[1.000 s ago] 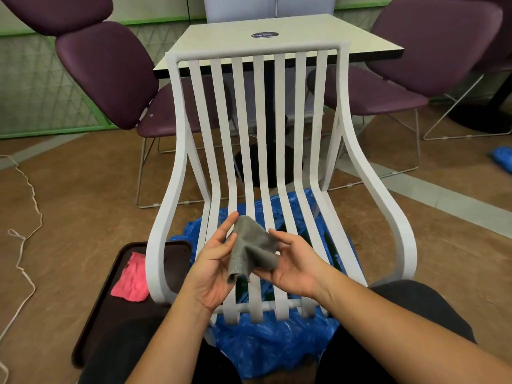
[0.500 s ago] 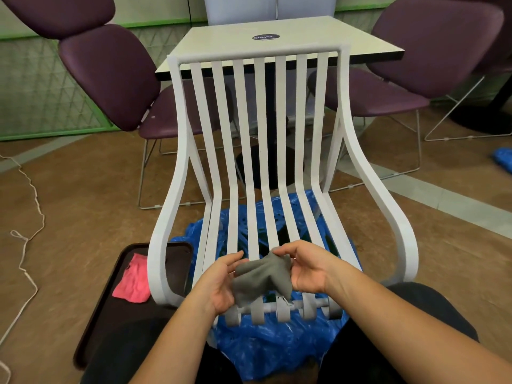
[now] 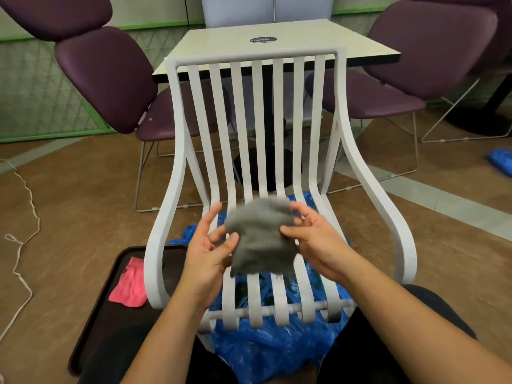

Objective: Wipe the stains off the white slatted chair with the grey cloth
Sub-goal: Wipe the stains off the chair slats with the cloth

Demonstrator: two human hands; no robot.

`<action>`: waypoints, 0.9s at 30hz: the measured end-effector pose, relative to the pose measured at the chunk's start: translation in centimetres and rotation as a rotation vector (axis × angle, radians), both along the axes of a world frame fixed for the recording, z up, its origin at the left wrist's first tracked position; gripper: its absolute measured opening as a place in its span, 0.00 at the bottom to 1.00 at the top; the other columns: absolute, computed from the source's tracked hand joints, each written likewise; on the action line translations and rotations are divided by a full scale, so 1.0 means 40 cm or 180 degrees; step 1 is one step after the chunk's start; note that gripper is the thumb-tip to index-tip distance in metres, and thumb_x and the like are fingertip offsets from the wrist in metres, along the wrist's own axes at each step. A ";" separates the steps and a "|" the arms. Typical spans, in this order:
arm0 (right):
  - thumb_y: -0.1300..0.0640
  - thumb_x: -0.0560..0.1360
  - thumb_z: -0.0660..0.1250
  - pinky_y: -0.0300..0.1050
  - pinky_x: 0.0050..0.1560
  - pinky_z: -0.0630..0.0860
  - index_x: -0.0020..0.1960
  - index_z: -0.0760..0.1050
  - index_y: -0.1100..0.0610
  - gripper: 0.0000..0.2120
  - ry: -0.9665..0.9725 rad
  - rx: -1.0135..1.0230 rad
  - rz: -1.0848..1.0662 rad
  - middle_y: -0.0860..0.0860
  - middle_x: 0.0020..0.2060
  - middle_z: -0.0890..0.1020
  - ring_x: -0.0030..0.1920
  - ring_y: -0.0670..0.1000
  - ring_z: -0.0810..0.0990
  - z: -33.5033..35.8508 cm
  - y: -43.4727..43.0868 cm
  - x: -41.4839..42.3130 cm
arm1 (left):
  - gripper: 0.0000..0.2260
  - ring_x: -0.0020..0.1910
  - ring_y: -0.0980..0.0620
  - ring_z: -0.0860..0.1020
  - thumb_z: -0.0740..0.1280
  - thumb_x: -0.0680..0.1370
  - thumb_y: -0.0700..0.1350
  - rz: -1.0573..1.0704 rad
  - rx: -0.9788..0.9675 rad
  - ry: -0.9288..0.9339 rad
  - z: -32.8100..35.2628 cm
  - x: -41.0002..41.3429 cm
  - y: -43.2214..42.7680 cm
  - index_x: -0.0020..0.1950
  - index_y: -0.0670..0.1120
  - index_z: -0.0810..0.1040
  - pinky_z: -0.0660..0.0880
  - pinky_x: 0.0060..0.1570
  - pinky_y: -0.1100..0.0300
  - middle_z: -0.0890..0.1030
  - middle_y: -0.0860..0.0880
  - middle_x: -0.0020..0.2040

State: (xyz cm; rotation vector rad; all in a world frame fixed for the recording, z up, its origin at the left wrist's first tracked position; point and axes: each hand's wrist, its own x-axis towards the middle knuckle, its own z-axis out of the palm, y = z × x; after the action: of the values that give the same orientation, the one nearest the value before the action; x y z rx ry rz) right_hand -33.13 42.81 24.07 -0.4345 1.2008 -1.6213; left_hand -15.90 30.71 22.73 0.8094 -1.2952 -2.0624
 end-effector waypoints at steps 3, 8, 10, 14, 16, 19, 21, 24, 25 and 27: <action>0.71 0.76 0.65 0.54 0.56 0.81 0.58 0.80 0.61 0.14 0.0482 -0.0641 -0.0094 0.59 0.55 0.84 0.55 0.57 0.83 0.055 0.029 -0.004 | 0.33 0.55 0.45 0.84 0.69 0.74 0.33 -0.0025 -0.0776 0.0278 0.047 0.010 0.001 0.76 0.54 0.67 0.83 0.50 0.52 0.85 0.43 0.54; 0.72 0.75 0.67 0.47 0.42 0.80 0.47 0.84 0.58 0.12 0.1431 -0.0121 -0.0202 0.58 0.47 0.86 0.47 0.55 0.84 0.017 0.039 -0.006 | 0.24 0.51 0.45 0.84 0.68 0.76 0.27 -0.0099 -0.1222 -0.0232 0.010 0.014 -0.007 0.67 0.49 0.78 0.83 0.48 0.52 0.86 0.43 0.48; 0.71 0.76 0.68 0.48 0.42 0.82 0.48 0.85 0.57 0.12 0.1540 -0.0077 -0.0198 0.58 0.47 0.86 0.48 0.57 0.84 0.005 0.033 -0.007 | 0.19 0.50 0.46 0.85 0.66 0.76 0.26 0.0003 -0.1285 -0.0304 0.002 0.009 -0.007 0.58 0.47 0.83 0.83 0.45 0.53 0.86 0.44 0.48; 0.67 0.77 0.69 0.50 0.45 0.82 0.48 0.85 0.51 0.12 0.1643 0.0005 -0.0218 0.55 0.47 0.86 0.48 0.54 0.85 0.003 0.029 -0.016 | 0.18 0.53 0.47 0.85 0.66 0.77 0.28 0.0037 -0.1034 -0.0175 -0.010 0.010 -0.025 0.44 0.48 0.88 0.82 0.43 0.57 0.86 0.44 0.52; 0.67 0.77 0.69 0.45 0.40 0.80 0.49 0.85 0.53 0.11 0.1476 0.0029 -0.0163 0.55 0.46 0.87 0.44 0.52 0.85 0.006 0.028 -0.021 | 0.16 0.49 0.48 0.85 0.67 0.76 0.30 -0.0002 -0.0897 -0.0109 -0.012 0.012 -0.033 0.43 0.49 0.88 0.82 0.41 0.57 0.86 0.44 0.48; 0.67 0.78 0.66 0.44 0.38 0.78 0.49 0.85 0.52 0.13 0.0976 0.0050 0.0030 0.56 0.47 0.86 0.44 0.53 0.83 0.010 0.025 -0.033 | 0.06 0.40 0.50 0.84 0.72 0.68 0.39 -0.0130 -0.0357 0.0131 -0.013 0.007 -0.032 0.40 0.48 0.87 0.80 0.35 0.59 0.86 0.44 0.42; 0.66 0.79 0.65 0.46 0.41 0.78 0.51 0.85 0.52 0.13 0.0606 0.0051 0.0086 0.56 0.48 0.85 0.46 0.54 0.81 0.010 0.019 -0.036 | 0.06 0.35 0.52 0.83 0.70 0.68 0.39 -0.0149 0.0168 0.0255 -0.023 0.000 -0.032 0.41 0.46 0.85 0.79 0.31 0.61 0.85 0.44 0.40; 0.60 0.80 0.64 0.46 0.42 0.79 0.53 0.84 0.53 0.10 0.0179 0.0184 -0.0013 0.55 0.48 0.85 0.46 0.52 0.82 0.002 0.004 -0.025 | 0.10 0.40 0.50 0.82 0.65 0.73 0.38 -0.0069 0.0710 0.0337 -0.034 -0.011 -0.034 0.51 0.42 0.83 0.80 0.38 0.60 0.84 0.42 0.45; 0.57 0.80 0.63 0.47 0.41 0.79 0.53 0.83 0.54 0.10 -0.0025 0.0276 -0.0019 0.55 0.47 0.85 0.46 0.52 0.83 -0.002 0.000 -0.018 | 0.13 0.44 0.48 0.81 0.64 0.74 0.40 -0.0052 0.0913 0.0354 -0.035 -0.016 -0.031 0.56 0.41 0.82 0.79 0.46 0.57 0.84 0.41 0.50; 0.51 0.81 0.60 0.48 0.38 0.80 0.51 0.83 0.57 0.15 -0.0620 0.0450 -0.0004 0.55 0.47 0.85 0.43 0.53 0.85 -0.015 -0.007 -0.006 | 0.18 0.53 0.43 0.81 0.62 0.76 0.42 -0.0043 0.1412 0.0391 -0.040 -0.021 -0.020 0.65 0.39 0.78 0.76 0.60 0.48 0.82 0.37 0.58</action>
State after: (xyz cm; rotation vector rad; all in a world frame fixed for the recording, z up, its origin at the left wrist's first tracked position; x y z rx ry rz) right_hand -33.38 42.51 23.46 -0.1817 1.1583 -1.5302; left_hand -16.73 29.92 21.13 0.8420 -0.7868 -2.4075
